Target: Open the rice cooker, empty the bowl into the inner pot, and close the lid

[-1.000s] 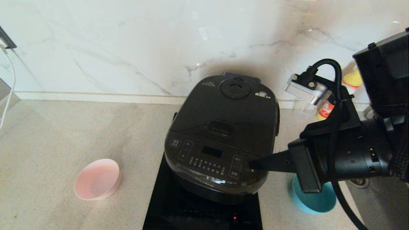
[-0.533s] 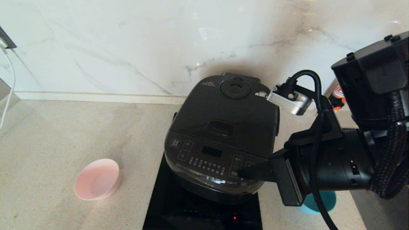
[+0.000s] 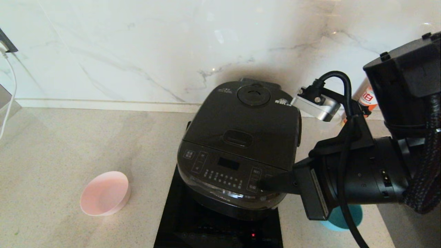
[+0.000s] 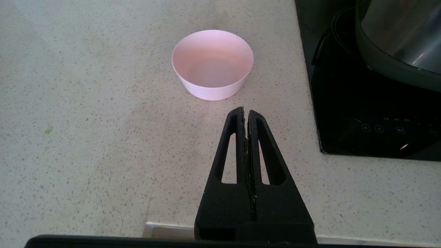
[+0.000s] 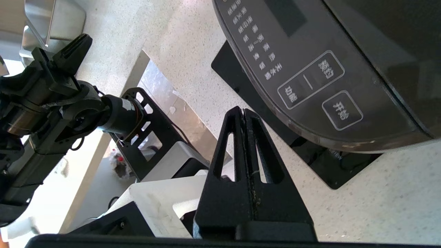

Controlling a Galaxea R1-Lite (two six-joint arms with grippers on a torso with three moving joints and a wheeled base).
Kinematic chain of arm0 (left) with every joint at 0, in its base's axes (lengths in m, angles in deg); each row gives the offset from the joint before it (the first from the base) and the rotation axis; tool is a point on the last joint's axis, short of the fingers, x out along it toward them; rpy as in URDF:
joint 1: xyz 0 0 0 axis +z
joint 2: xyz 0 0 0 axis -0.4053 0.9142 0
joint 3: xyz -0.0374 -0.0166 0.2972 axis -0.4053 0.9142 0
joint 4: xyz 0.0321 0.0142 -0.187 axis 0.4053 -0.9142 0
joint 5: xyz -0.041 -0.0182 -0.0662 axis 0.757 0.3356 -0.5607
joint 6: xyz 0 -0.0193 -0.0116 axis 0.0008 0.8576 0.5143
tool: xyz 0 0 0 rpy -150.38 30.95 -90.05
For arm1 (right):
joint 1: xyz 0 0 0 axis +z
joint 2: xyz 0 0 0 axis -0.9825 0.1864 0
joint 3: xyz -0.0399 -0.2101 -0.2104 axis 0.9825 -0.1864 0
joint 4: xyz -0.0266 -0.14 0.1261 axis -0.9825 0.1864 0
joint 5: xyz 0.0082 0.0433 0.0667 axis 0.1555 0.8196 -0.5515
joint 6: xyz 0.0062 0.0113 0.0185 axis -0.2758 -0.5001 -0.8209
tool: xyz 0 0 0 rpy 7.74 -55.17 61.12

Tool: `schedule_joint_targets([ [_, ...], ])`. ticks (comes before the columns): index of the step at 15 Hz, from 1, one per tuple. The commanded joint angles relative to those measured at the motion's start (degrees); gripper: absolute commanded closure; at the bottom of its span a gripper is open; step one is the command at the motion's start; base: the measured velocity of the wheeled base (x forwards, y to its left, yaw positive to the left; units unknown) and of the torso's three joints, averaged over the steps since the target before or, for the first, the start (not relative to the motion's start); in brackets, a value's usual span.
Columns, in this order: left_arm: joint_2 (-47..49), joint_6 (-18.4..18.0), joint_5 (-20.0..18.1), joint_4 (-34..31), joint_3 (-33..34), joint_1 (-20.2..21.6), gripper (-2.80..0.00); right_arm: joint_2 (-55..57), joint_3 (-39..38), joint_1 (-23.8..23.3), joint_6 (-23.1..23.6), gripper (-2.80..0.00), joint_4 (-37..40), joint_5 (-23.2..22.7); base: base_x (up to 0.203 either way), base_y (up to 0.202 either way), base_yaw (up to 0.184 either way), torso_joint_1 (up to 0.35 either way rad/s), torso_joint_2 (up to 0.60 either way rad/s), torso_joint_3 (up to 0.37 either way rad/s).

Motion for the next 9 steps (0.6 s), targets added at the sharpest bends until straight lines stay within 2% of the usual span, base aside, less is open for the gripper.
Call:
schedule_joint_targets([
  [1,0.07,0.02,-0.01,-0.04,0.0,-0.03,0.0,0.0,-0.56,0.02,-0.57,0.0,0.08,-0.08,0.0,0.0,0.0,0.0,0.0,0.0],
  [9,0.07,-0.01,-0.01,-0.04,0.0,0.03,0.0,-1.25,-0.74,-1.82,-0.65,0.0,0.16,-0.08,0.0,0.0,0.0,0.0,0.0,0.0],
])
